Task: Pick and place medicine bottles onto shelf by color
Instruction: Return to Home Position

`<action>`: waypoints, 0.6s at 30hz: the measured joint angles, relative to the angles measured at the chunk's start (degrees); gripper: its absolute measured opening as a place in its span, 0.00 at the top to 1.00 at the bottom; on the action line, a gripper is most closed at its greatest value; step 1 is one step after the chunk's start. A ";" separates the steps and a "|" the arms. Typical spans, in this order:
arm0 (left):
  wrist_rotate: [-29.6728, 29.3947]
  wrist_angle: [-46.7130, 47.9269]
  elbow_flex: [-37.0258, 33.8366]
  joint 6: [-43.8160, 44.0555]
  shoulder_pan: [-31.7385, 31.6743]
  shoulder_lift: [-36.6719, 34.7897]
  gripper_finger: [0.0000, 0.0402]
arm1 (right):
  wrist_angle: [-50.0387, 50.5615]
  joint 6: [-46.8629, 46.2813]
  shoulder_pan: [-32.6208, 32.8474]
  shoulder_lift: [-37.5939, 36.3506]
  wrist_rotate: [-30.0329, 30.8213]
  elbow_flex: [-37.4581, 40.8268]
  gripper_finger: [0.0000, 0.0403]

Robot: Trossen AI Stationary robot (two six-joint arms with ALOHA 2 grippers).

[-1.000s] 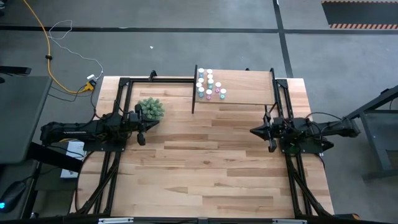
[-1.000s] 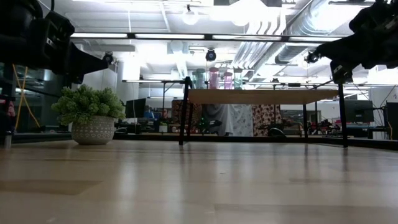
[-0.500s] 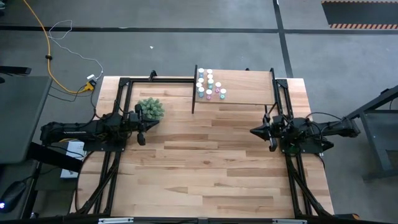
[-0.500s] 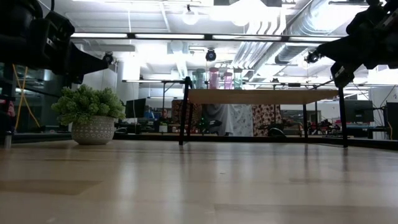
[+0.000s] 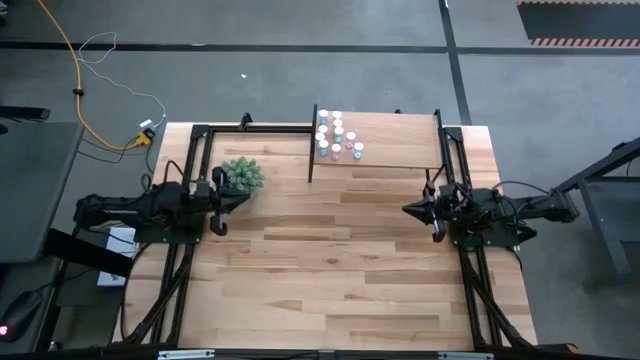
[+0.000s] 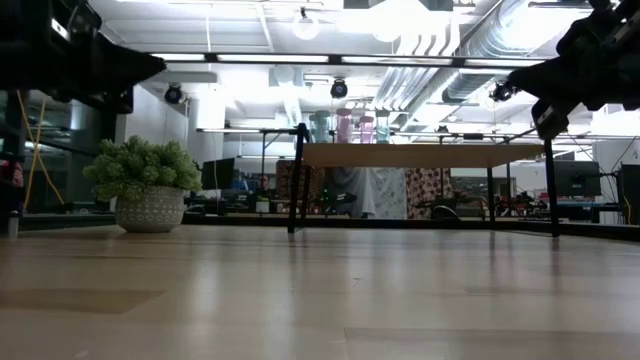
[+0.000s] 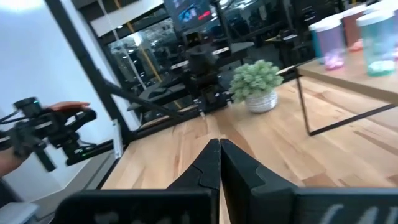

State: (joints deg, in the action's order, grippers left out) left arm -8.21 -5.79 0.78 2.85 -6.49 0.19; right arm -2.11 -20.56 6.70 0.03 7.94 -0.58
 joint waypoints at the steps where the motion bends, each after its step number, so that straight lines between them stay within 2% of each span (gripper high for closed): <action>1: 0.00 -0.16 -0.05 -0.02 0.67 0.05 0.99 | 0.00 0.00 -0.55 0.00 0.02 0.00 1.00; 8: 0.02 0.60 -0.01 0.00 5.45 -0.02 0.99 | -0.07 0.00 -3.72 0.00 0.04 0.00 1.00; 11: 0.06 4.37 -0.04 -0.02 7.25 0.03 0.99 | -0.09 0.00 -3.87 0.00 0.04 0.00 1.00; 18: 0.46 3.81 -0.07 -0.02 8.93 0.12 0.99 | -0.20 0.00 -3.87 0.20 0.07 0.02 1.00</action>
State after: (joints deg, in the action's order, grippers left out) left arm -7.75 -1.98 0.71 2.83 2.44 0.31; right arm -2.31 -20.56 2.83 0.24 8.01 -0.56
